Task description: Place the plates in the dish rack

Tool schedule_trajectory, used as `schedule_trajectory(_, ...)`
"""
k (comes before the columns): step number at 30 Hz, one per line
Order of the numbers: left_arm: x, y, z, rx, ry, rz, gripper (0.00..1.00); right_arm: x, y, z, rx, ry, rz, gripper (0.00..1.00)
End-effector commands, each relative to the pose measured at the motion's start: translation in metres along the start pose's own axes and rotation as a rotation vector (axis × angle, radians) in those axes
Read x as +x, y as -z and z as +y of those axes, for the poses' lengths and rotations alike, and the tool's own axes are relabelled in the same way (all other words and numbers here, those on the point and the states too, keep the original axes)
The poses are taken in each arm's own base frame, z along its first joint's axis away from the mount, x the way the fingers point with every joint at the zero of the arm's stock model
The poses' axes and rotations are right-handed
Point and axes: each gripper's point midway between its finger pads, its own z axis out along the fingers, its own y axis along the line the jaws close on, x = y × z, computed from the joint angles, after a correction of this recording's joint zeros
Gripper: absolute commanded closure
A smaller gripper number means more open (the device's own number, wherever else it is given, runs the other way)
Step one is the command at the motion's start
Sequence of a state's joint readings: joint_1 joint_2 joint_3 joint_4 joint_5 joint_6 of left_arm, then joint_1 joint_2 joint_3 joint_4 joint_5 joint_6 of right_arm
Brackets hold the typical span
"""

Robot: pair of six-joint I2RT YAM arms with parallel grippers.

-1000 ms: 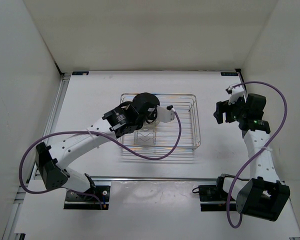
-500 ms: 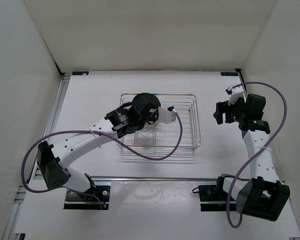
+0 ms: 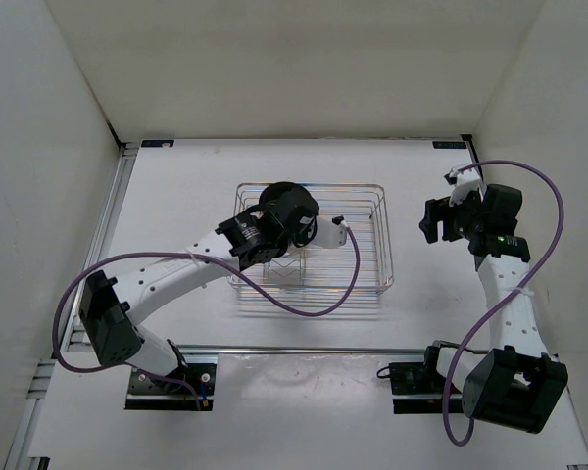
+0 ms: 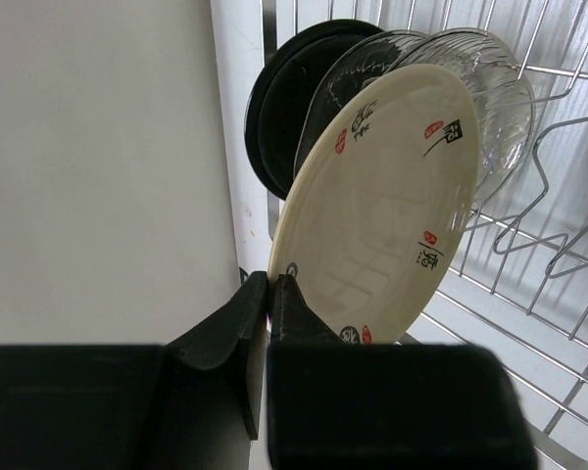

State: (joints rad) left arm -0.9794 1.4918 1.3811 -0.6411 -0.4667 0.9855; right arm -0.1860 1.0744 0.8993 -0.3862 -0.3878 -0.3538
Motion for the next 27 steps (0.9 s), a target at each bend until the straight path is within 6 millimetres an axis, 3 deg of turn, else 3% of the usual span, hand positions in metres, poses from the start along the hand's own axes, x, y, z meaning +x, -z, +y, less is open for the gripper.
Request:
schedule_trajectory(1,-0.007,0.003,0.006,-0.028,0.027,-0.037,0.9,-0.011,0.001,-0.004,0.013,0.011,-0.046,0.19)
schedule_trajectory(8,-0.009,-0.005,-0.001,-0.011,0.008,-0.036,0.9,-0.007,0.001,-0.004,0.01,0.003,-0.041,0.19)
schedule_trajectory(20,-0.012,-0.003,0.005,-0.025,-0.002,-0.045,0.9,-0.005,0.0,-0.006,0.009,-0.002,-0.044,0.19)
schedule_trajectory(27,-0.006,-0.011,-0.015,0.018,-0.013,-0.03,0.9,-0.005,0.0,-0.005,0.009,-0.011,-0.044,0.19)
